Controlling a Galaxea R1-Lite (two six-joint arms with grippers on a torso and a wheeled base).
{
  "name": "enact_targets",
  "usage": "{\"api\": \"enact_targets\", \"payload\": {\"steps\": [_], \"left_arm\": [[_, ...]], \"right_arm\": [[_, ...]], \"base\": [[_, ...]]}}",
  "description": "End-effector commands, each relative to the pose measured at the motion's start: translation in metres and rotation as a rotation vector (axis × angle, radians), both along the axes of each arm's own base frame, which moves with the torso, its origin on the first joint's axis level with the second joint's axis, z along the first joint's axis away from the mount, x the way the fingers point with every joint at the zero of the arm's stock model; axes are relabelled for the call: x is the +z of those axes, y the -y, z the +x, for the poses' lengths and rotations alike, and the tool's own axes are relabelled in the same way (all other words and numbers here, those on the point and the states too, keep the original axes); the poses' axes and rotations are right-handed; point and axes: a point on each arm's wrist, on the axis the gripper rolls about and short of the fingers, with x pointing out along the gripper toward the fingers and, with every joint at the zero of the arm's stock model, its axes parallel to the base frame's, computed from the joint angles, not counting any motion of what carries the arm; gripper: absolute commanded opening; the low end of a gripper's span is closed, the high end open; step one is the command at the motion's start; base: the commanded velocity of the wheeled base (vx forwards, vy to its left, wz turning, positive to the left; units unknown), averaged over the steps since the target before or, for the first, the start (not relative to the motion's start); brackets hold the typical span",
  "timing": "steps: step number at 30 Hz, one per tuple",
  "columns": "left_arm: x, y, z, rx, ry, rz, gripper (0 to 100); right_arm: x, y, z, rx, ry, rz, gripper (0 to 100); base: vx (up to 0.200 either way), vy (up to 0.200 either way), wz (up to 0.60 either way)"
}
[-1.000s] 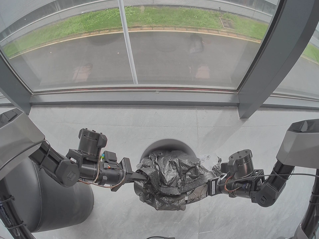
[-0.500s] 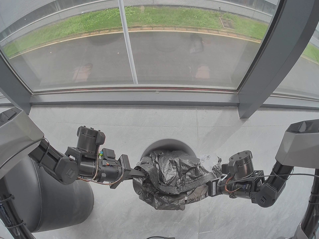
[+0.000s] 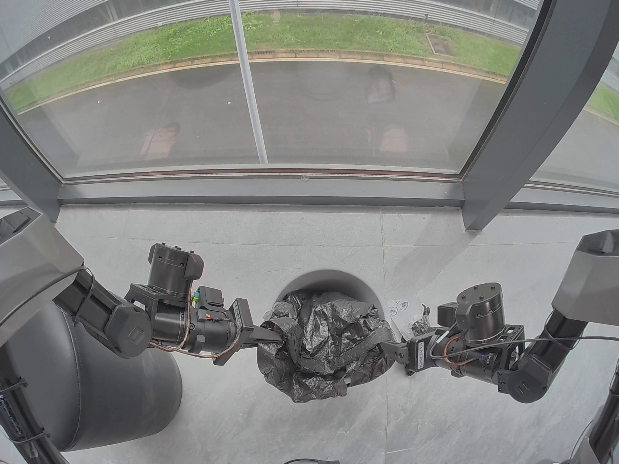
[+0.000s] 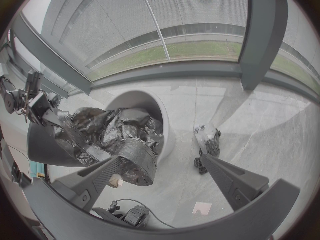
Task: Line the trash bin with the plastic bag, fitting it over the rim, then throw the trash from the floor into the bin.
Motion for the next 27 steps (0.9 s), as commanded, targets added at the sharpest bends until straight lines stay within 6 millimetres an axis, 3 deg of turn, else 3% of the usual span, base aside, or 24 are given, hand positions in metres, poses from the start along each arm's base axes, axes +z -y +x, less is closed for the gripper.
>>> {"api": "enact_targets", "payload": {"steps": [1,7,13,20,27], "left_arm": [[0.004,-0.001,-0.002,0.0,0.01,-0.004,0],[0.004,-0.001,-0.002,0.0,0.011,-0.005,0],[0.005,-0.001,-0.002,0.0,0.013,-0.006,0],[0.012,-0.002,-0.005,0.002,0.031,-0.012,0],[0.012,-0.002,-0.004,0.002,0.03,-0.011,0]], "right_arm": [[0.042,-0.005,-0.013,0.065,0.118,0.021,100],[0.071,-0.028,-0.039,0.204,0.143,-0.003,100],[0.071,-0.051,-0.044,0.304,0.154,-0.054,100],[0.032,-0.101,-0.027,0.28,0.181,-0.232,100],[-0.001,-0.127,-0.025,0.262,0.215,-0.402,100]], "base": [[0.0,0.0,0.0],[0.0,0.0,0.0],[0.0,0.0,0.0],[0.0,0.0,0.0],[0.0,0.0,0.0]]}}
